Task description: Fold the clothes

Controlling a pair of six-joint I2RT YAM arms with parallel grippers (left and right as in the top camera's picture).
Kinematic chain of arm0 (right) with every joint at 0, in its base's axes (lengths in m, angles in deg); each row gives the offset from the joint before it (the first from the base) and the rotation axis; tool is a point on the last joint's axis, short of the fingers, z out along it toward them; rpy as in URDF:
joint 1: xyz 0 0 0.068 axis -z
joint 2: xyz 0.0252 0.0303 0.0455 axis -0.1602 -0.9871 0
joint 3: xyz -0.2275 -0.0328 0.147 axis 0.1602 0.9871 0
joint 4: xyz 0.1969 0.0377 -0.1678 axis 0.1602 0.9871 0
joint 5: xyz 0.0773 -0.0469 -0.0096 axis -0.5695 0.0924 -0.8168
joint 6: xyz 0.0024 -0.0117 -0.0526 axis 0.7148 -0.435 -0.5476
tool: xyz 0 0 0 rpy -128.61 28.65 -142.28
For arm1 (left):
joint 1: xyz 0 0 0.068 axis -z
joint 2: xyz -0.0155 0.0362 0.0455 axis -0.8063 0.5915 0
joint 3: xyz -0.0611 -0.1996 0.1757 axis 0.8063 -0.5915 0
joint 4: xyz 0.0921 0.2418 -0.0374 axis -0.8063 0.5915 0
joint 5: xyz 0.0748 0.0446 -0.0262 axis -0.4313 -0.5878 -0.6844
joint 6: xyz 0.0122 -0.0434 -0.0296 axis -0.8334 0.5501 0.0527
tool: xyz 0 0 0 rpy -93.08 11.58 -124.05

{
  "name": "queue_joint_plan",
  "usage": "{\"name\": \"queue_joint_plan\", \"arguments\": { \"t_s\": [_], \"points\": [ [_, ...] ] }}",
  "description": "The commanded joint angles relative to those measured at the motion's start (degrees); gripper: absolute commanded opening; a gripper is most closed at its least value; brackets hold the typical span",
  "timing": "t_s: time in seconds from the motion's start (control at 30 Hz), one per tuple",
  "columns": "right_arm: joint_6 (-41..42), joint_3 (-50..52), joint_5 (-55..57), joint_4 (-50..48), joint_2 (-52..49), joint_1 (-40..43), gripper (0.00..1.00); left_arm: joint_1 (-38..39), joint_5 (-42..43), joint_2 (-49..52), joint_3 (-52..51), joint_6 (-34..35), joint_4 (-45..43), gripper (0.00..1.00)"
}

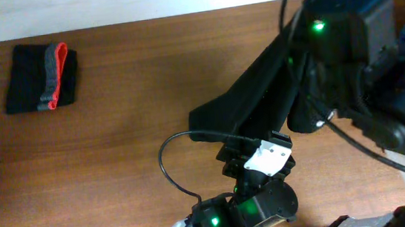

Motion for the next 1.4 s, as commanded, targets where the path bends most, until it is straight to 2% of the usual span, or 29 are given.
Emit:
{"name": "queue_joint_plan", "arguments": {
  "t_s": [0.0,0.1,0.23,0.47,0.63,0.87,1.37],
  "points": [
    [-4.0,-1.0,2.7,-0.8,5.0,5.1,0.04,-0.2,-1.9,-5.3,0.3,0.5,0.0,0.95],
    [-6.3,-1.0,1.9,-0.8,6.7,10.1,0.04,-0.2,-2.0,-8.9,0.3,0.4,0.5,0.94],
    [-10.9,-1.0,1.6,-2.4,7.5,16.9,0.04,-1.1,-2.0,-13.7,0.3,-3.0,2.2,0.94],
    [-18.8,-1.0,-5.3,-6.7,5.1,23.9,0.04,-7.4,-2.0,-20.3,0.3,-5.3,7.8,0.94],
    [-18.5,-0.9,-21.8,-6.8,1.7,24.0,0.04,-10.8,-2.0,-24.4,0.3,-5.3,12.0,0.94],
    [-13.2,-0.9,-29.1,-5.7,-7.1,18.3,0.04,-13.4,-2.0,-29.9,0.3,-5.3,15.3,0.94],
    [-5.4,-0.9,-29.6,-4.2,-30.6,-3.7,0.04,-13.5,-4.1,-34.8,0.3,-5.3,16.7,0.95]
  ]
}}
